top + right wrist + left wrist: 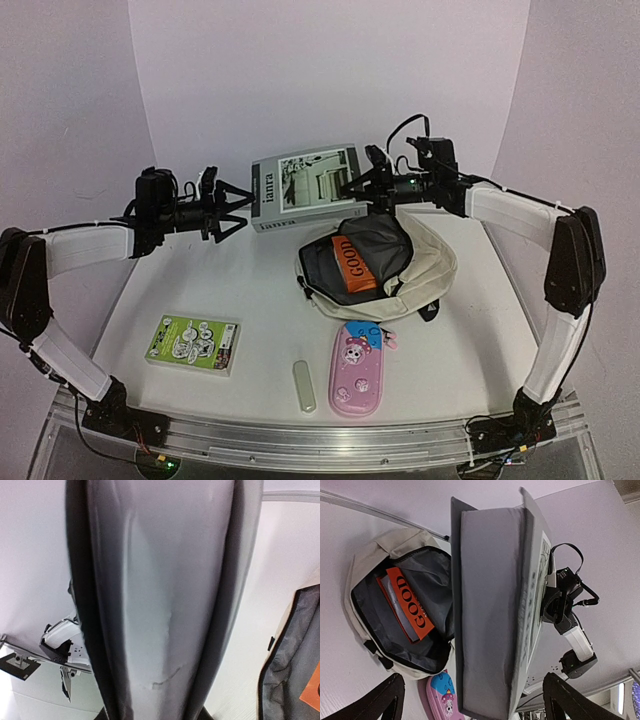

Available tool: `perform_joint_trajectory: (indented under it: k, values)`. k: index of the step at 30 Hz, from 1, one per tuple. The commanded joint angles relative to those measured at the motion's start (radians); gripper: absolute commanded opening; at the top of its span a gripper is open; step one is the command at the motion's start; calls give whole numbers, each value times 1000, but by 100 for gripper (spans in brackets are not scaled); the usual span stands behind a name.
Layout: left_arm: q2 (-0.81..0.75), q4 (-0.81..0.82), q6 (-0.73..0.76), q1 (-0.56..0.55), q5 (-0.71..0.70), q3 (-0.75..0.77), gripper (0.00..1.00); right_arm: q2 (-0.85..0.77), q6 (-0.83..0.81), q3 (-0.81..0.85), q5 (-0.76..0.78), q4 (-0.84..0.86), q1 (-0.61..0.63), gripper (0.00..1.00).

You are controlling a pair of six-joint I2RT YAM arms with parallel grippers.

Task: Pack the student bag
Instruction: Pick up the book from the center of the board.

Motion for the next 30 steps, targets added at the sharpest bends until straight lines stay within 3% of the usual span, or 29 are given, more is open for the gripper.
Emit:
perform_joint_trajectory:
  k: [1, 11, 18, 22, 30]
  values:
    - [-24, 192, -107, -4, 115, -19, 95, -67, -25, -46, -92, 59, 6, 23]
    - [45, 487, -286, -16, 199, -58, 80, -75, 29, -61, -138, 125, 24, 23]
    - [82, 546, -330, -25, 190, -60, 75, -68, 65, -58, -152, 174, 38, 23]
    - [91, 503, -315, -29, 178, -51, 74, -71, 81, -58, -160, 196, 51, 22]
    - [43, 192, -158, -29, 56, -29, 81, -91, 74, -56, -132, 207, 56, 19]
